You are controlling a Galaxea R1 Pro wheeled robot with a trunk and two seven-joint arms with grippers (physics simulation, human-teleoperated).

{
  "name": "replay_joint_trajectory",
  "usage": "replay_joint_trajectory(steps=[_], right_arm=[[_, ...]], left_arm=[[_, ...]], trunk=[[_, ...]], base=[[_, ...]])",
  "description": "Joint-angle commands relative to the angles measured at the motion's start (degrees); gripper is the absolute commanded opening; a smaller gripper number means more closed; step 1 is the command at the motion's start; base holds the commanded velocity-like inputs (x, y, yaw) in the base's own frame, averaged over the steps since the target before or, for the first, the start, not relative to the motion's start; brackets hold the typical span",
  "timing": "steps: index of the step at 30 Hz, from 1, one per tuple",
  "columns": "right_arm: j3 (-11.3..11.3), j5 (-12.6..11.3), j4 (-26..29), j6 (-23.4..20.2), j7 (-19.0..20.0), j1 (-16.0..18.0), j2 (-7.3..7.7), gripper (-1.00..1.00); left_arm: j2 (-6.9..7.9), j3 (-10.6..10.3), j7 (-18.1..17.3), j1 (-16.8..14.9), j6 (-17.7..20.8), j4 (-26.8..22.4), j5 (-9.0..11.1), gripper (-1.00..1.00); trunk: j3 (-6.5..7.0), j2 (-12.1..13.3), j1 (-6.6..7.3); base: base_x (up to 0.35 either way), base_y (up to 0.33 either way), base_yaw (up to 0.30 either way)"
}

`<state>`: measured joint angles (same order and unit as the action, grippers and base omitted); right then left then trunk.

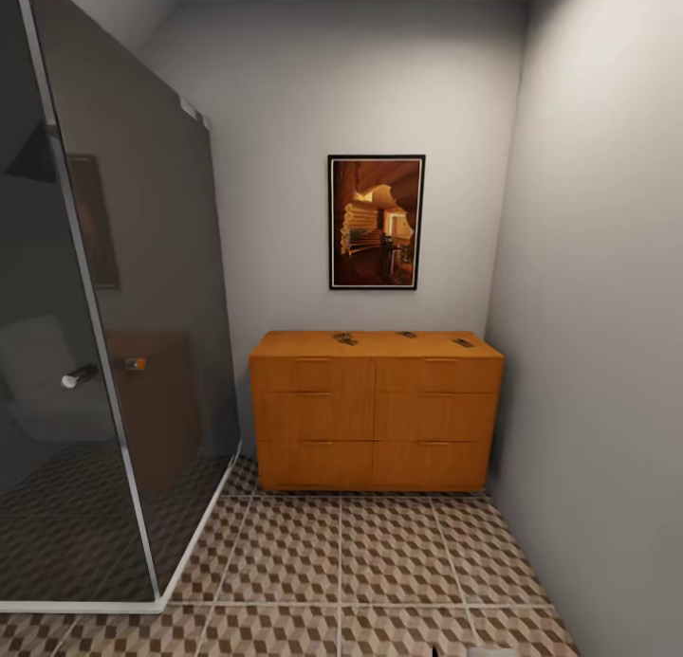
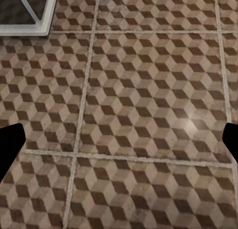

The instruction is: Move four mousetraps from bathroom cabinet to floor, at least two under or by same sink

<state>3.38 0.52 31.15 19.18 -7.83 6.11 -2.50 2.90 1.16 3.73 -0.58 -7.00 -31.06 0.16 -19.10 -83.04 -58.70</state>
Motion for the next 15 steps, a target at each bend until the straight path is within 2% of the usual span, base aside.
replay_joint_trajectory(steps=[1, 15], right_arm=[[0.31, 0.06, -0.04, 0.08, -0.52, 0.04, 0.04, 1.00], [0.32, 0.04, -0.04, 0.08, -0.52, 0.04, 0.04, 1.00]], left_arm=[[0.00, -0.02, 0.14, -0.03, -0.18, 0.03, 0.01, 1.00], [0.00, -0.02, 0.14, -0.03, -0.20, 0.03, 0.01, 1.00]], trunk=[[-0.07, -0.03, -0.02], [-0.07, -0.03, -0.02]], base=[[0.217, 0.000, 0.000], [0.214, 0.000, 0.000]])
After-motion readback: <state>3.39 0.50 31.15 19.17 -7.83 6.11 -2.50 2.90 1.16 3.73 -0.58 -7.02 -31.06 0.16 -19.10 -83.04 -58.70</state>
